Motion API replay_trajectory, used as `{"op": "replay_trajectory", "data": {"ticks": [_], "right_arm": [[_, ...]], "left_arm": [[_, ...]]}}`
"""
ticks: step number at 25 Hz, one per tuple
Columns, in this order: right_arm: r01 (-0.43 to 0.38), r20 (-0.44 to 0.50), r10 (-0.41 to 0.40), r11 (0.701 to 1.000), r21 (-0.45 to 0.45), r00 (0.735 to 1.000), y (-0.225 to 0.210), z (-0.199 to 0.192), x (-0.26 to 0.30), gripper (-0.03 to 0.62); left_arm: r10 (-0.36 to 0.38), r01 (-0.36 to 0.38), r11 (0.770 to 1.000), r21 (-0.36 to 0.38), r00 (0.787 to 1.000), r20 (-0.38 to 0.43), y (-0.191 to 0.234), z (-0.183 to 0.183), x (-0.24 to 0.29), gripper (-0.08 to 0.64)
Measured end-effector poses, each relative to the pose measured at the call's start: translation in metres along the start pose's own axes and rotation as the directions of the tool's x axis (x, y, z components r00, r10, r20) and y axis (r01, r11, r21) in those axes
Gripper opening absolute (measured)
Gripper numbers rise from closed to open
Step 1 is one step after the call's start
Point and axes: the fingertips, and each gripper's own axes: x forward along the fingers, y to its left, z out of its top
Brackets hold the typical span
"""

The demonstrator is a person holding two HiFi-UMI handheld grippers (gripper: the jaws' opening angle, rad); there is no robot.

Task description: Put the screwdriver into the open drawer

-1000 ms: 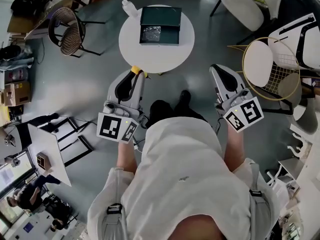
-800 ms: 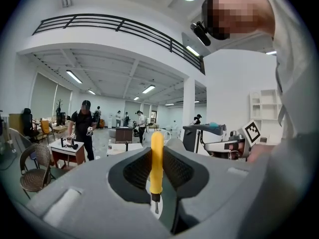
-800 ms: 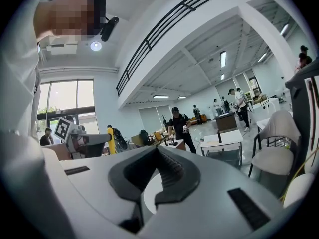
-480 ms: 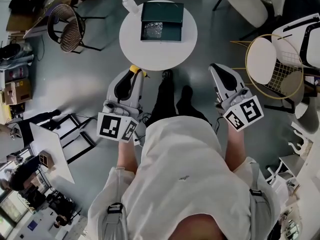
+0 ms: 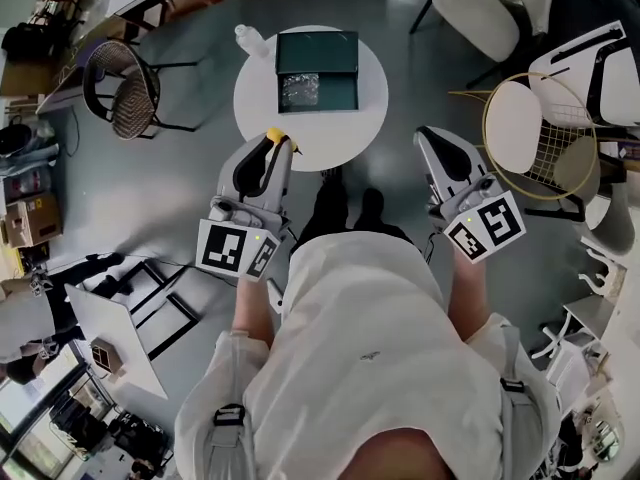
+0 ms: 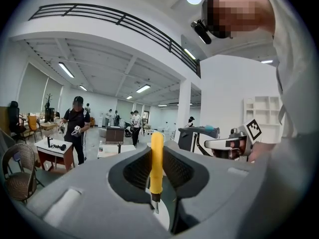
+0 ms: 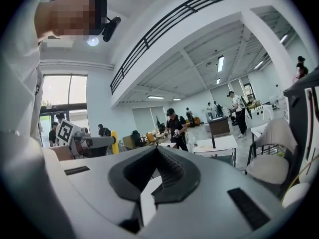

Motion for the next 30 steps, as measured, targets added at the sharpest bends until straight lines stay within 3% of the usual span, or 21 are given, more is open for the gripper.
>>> {"op": "replay_trajectory", "data": {"ticks": [9, 17, 25, 30], "right_arm": [[0.081, 0.020, -0.081, 0.996, -0.023, 0.997, -0.016, 0.021, 0.032, 0.006], [0.167, 0.042, -0.166, 0.986, -0.017, 0.985, -0.024, 0.029, 0.055, 0.006], [0.256, 0.034, -0.256, 0.967, 0.006, 0.966, -0.033, 0.024, 0.066, 0.006], [0.308, 0.021, -0.308, 0.951, 0.023, 0.951, -0.037, 0.019, 0.071, 0.006]], "left_arm": [[-0.068, 0.068, 0.997, -0.026, 0.997, 0.024, 0.047, 0.017, 0.040, 0.074], [-0.153, 0.153, 0.988, 0.009, 0.988, -0.009, 0.078, 0.019, 0.077, 0.074], [-0.251, 0.259, 0.964, 0.054, 0.961, -0.119, 0.094, -0.011, 0.117, 0.074], [-0.304, 0.327, 0.943, 0.069, 0.925, -0.226, 0.100, -0.048, 0.139, 0.074]]}}
